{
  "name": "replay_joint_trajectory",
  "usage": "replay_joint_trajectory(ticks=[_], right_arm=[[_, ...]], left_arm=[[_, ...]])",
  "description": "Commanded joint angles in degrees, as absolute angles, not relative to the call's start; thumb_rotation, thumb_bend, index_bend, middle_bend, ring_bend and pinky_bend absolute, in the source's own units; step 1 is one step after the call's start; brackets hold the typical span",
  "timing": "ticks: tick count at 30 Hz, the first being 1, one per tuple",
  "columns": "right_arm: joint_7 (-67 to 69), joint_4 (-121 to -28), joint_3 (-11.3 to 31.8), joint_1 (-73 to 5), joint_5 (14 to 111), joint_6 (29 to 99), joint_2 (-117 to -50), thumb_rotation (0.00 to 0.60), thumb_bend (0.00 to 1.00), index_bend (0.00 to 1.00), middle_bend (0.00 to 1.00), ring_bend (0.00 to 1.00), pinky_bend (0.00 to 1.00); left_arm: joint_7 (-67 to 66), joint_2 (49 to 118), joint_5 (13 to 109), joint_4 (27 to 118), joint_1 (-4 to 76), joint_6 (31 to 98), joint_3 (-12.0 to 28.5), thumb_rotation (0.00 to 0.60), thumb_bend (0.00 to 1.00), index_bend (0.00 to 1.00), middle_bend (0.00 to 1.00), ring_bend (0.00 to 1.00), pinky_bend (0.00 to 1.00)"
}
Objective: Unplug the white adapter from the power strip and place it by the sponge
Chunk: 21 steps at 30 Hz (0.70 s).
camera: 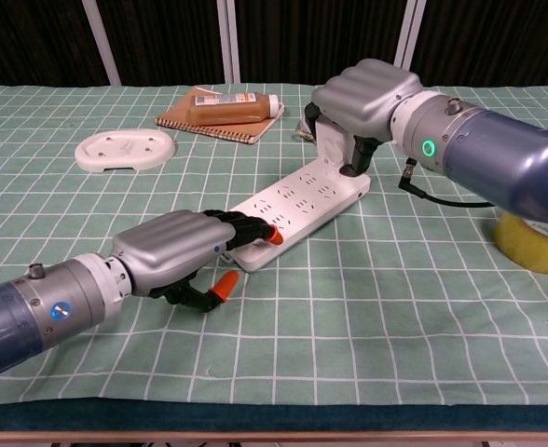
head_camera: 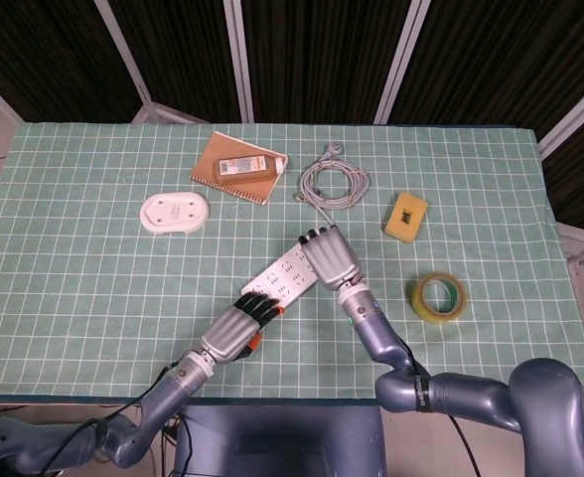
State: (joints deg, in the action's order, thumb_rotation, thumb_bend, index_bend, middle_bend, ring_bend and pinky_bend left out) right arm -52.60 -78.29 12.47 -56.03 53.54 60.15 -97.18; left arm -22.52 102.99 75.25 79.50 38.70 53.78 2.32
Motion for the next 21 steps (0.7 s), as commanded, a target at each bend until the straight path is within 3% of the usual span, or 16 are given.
replay_joint_trajectory(ticks=[1,6,14,18,20,21], right_arm=[[-53.25,-80.54,12.86,-55.74,54.13,61.84,-95.75,0.600,0.81,0.72,0.55,0.52,0.61],[-54.00,-84.11,12.84,-54.92,55.10,64.30,-93.69,0.600,0.81,0.72,0.55,0.52,0.61],[-55.99,-89.71,12.39,-53.11,55.90,68.26,-90.25,0.600,0.81,0.70,0.55,0.51,0.60],[-57.34,-92.05,11.57,-51.88,55.92,70.11,-88.71,0.600,0.80,0.57,0.49,0.42,0.59],[-58.18,-92.87,11.19,-51.17,55.11,70.93,-88.24,0.600,0.74,0.48,0.43,0.37,0.62],[-58.55,-93.24,10.91,-50.78,54.60,71.26,-88.01,0.600,0.71,0.44,0.41,0.35,0.57]], left_arm=[[-21.56,102.29,75.79,80.66,38.46,55.60,3.63,0.600,0.61,0.14,0.12,0.07,0.21],[-19.61,100.46,77.29,83.16,38.05,59.56,6.19,0.600,0.59,0.14,0.12,0.07,0.21],[-16.44,95.77,78.97,88.50,36.84,66.37,11.00,0.600,0.46,0.14,0.12,0.07,0.20],[-16.29,92.50,79.55,91.02,35.62,68.82,11.73,0.600,0.40,0.14,0.12,0.06,0.17],[-16.41,90.95,79.98,92.02,34.80,70.00,11.56,0.600,0.38,0.14,0.12,0.06,0.17],[-16.36,90.06,80.29,92.56,34.21,70.75,11.31,0.600,0.38,0.14,0.12,0.06,0.17]])
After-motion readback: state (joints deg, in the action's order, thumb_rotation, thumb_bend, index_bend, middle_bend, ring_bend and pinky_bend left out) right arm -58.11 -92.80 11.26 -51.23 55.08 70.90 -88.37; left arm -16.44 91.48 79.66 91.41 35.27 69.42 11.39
